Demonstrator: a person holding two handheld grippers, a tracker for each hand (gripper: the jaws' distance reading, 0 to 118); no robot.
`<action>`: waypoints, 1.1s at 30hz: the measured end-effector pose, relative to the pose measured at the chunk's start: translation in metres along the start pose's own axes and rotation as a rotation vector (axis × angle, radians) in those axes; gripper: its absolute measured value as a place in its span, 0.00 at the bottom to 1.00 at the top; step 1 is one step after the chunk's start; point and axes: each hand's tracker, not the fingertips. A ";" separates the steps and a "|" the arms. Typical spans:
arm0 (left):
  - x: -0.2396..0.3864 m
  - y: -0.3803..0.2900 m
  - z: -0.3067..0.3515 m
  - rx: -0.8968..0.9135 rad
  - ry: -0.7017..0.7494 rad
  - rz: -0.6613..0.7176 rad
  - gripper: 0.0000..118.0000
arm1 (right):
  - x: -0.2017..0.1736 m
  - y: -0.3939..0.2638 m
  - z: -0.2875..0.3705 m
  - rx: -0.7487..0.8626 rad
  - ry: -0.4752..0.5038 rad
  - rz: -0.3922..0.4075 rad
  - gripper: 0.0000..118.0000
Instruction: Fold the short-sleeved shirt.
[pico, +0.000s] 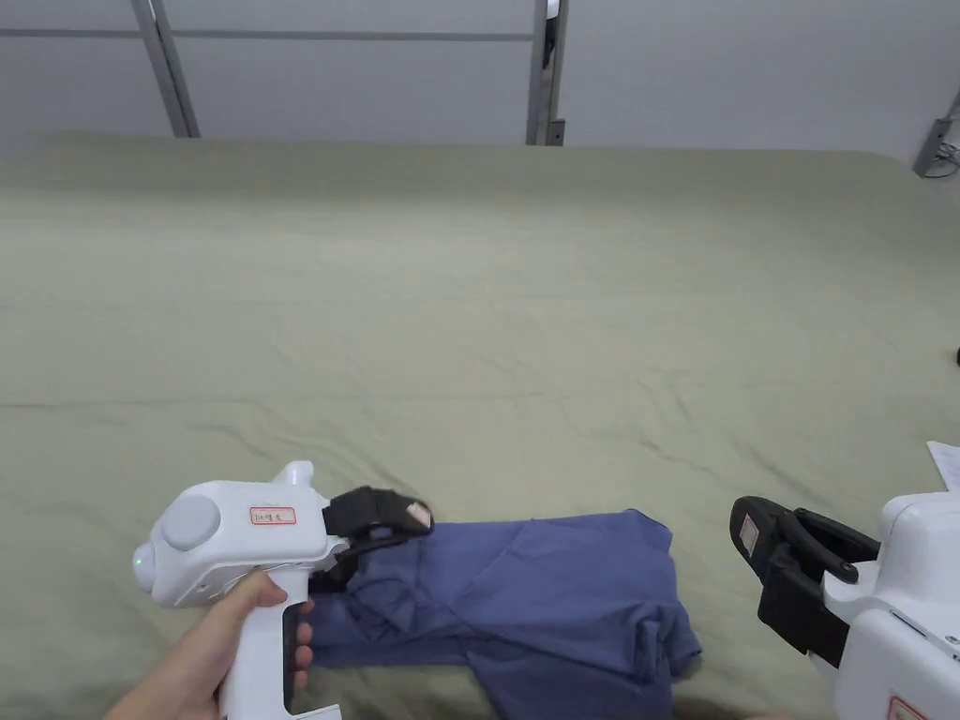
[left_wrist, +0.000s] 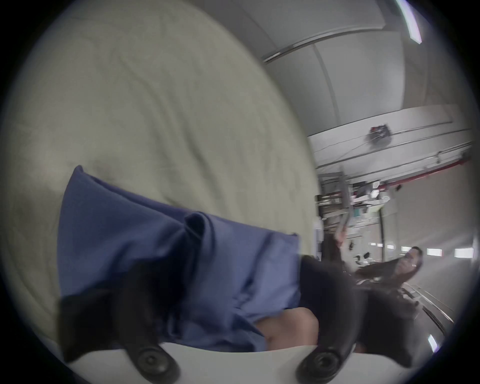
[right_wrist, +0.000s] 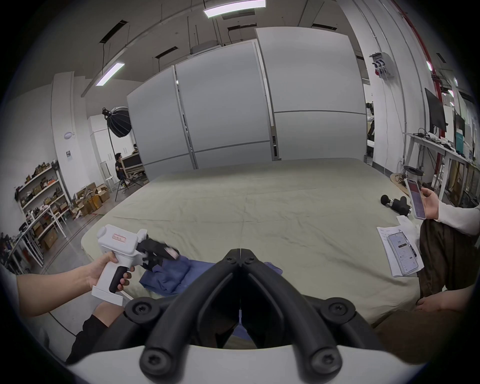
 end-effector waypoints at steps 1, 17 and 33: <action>0.004 -0.002 0.005 0.021 -0.038 -0.003 0.99 | -0.002 0.000 -0.001 -0.001 0.005 0.002 0.02; 0.010 -0.042 0.000 0.034 0.440 -0.349 0.00 | -0.007 0.006 0.008 0.023 0.047 -0.012 0.02; 0.057 -0.058 -0.083 -0.034 0.295 -0.344 0.00 | 0.006 -0.001 0.025 0.010 -0.014 -0.040 0.02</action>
